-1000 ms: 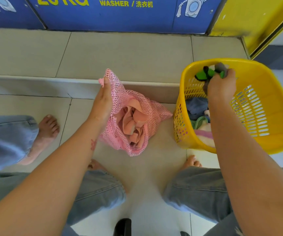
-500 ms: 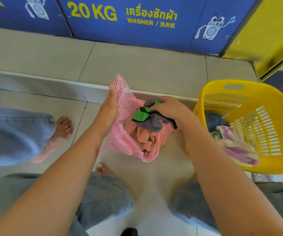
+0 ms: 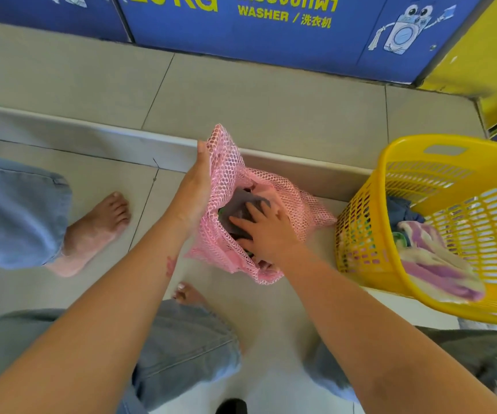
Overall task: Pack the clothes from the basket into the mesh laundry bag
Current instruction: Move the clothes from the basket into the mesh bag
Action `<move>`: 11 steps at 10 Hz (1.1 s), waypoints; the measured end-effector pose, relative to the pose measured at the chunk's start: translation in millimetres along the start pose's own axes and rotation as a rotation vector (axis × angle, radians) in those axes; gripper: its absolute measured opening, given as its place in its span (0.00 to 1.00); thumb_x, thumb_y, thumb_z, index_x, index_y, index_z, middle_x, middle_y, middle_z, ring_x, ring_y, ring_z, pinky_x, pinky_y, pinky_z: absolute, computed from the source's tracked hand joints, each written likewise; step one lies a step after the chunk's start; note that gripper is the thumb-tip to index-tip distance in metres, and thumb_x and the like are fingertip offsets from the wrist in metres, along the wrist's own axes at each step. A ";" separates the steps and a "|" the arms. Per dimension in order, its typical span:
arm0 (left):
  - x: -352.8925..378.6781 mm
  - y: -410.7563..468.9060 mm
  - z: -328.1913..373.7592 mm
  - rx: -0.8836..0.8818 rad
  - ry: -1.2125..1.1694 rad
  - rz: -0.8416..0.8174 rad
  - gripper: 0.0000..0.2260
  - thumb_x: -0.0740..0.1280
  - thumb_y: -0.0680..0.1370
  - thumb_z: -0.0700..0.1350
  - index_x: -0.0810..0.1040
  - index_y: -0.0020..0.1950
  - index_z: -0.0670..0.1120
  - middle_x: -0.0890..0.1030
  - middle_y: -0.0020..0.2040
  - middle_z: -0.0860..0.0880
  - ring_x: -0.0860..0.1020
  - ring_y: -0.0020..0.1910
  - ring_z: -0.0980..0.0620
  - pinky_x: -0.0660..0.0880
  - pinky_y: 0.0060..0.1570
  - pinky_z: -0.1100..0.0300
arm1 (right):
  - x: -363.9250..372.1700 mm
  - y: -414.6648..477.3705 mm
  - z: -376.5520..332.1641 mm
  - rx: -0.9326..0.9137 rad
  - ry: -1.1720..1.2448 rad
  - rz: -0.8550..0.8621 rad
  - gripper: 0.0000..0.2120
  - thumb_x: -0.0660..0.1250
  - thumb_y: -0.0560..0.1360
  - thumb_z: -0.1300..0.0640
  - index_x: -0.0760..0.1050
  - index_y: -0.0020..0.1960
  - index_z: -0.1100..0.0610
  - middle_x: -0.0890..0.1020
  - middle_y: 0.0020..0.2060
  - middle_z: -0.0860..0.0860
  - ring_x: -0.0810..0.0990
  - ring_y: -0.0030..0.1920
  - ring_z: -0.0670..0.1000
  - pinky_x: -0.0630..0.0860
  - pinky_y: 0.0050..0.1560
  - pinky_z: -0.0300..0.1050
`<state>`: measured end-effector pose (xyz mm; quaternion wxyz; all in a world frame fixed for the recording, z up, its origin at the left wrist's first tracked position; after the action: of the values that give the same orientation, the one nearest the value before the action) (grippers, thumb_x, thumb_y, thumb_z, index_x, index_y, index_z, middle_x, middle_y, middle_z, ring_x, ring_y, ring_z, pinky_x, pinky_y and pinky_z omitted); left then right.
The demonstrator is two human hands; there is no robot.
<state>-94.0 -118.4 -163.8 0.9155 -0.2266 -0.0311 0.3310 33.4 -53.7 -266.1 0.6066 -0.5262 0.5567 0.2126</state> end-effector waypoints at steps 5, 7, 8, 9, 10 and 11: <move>52.7 -35.9 18.1 0.095 0.176 0.010 0.33 0.43 0.76 0.71 0.62 0.76 0.59 0.67 0.76 0.51 0.64 0.74 0.49 0.59 0.74 0.46 | -144.3 -148.1 109.2 0.396 0.275 0.627 0.25 0.57 0.81 0.43 0.62 0.76 0.48 0.61 0.77 0.54 0.57 0.77 0.57 0.58 0.74 0.57; 71.6 -37.1 16.0 0.092 0.225 0.042 0.31 0.43 0.79 0.68 0.58 0.78 0.56 0.61 0.78 0.51 0.59 0.77 0.48 0.55 0.75 0.47 | -108.4 -179.0 199.3 0.741 0.314 0.345 0.33 0.62 0.78 0.42 0.55 0.78 0.50 0.61 0.77 0.55 0.59 0.75 0.62 0.59 0.73 0.60; 80.1 -31.0 15.0 0.106 0.256 0.054 0.31 0.43 0.79 0.68 0.55 0.79 0.57 0.58 0.79 0.53 0.57 0.78 0.49 0.53 0.76 0.46 | -63.4 -178.7 227.3 0.770 0.291 0.010 0.48 0.69 0.69 0.34 0.48 0.79 0.49 0.57 0.77 0.59 0.59 0.75 0.66 0.61 0.71 0.66; 89.1 -22.4 13.6 0.084 0.280 0.076 0.33 0.41 0.78 0.69 0.54 0.79 0.56 0.57 0.79 0.52 0.56 0.78 0.47 0.52 0.76 0.45 | -32.6 -179.9 237.6 0.737 0.207 -0.223 0.60 0.70 0.59 0.25 0.47 0.79 0.51 0.57 0.77 0.58 0.58 0.76 0.63 0.61 0.72 0.61; 95.4 -15.1 12.8 0.083 0.305 0.104 0.34 0.41 0.77 0.70 0.55 0.79 0.56 0.58 0.79 0.52 0.55 0.78 0.47 0.51 0.76 0.44 | -26.4 -175.7 235.8 0.707 0.112 -0.301 0.72 0.64 0.38 0.18 0.60 0.75 0.53 0.64 0.74 0.53 0.61 0.75 0.58 0.65 0.71 0.54; 102.4 -11.8 10.1 0.104 0.295 0.102 0.29 0.42 0.80 0.65 0.52 0.79 0.55 0.56 0.79 0.52 0.54 0.78 0.50 0.49 0.77 0.48 | 26.0 -159.9 279.4 0.806 0.188 -0.317 0.79 0.70 0.29 0.22 0.50 0.77 0.43 0.57 0.76 0.49 0.57 0.76 0.58 0.66 0.69 0.61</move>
<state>-9.4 -59.0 -159.2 0.9027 -0.2263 0.1325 0.3412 302.0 125.4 -273.8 0.7352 -0.3438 0.5602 -0.1659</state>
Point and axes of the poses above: each hand's wrist, its own y-axis towards the middle knuckle, its own x-axis out of the palm, z = x × y, the point moved 5 cm from there along y, towards the middle knuckle
